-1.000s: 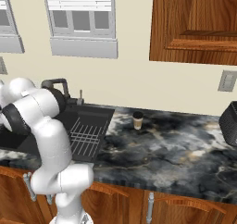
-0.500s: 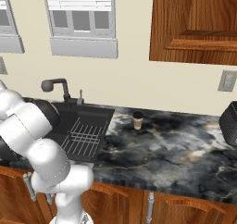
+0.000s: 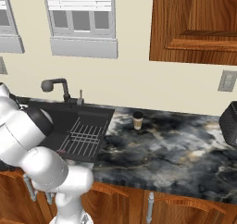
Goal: Turn on the sink faucet. Then move the avocado from the counter to the sink. Turn off the sink. Move the vegetable from the sink to the pot next to the stove. Finally move the pot to the rear left burner.
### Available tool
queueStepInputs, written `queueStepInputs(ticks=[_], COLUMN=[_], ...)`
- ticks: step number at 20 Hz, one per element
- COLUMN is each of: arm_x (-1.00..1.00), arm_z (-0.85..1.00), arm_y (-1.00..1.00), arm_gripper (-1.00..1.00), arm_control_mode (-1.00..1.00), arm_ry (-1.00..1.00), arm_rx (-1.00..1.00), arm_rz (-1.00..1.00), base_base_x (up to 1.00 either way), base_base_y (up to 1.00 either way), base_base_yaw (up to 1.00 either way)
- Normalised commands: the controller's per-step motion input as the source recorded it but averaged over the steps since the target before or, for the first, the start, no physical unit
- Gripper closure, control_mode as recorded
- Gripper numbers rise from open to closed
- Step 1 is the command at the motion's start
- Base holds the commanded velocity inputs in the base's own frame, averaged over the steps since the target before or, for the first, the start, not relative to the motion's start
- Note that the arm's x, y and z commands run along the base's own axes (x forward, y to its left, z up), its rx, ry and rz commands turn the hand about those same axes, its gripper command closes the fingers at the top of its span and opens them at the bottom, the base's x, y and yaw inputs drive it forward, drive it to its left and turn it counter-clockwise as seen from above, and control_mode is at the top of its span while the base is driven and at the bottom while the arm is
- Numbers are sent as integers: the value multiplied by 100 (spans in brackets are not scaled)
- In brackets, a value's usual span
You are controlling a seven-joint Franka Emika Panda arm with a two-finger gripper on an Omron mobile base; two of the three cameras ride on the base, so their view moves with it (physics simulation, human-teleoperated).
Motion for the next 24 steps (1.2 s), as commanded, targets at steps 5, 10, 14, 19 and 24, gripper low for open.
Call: queueStepInputs(ticks=[5,10,14,19,24], arm_x=[0,0,0,0,0], arm_z=[0,0,0,0,0], arm_y=[0,0,0,0,0], arm_gripper=[100,100,100,100,100], arm_control_mode=[100,100,100,100,100], arm_ry=[0,0,0,0,0], arm_rx=[0,0,0,0,0], arm_rz=[0,0,0,0,0], base_base_x=[4,-5,-23,-31,-38], base_base_y=[-1,-4,7,2,16], base_base_yaw=[0,7,21,26,27])
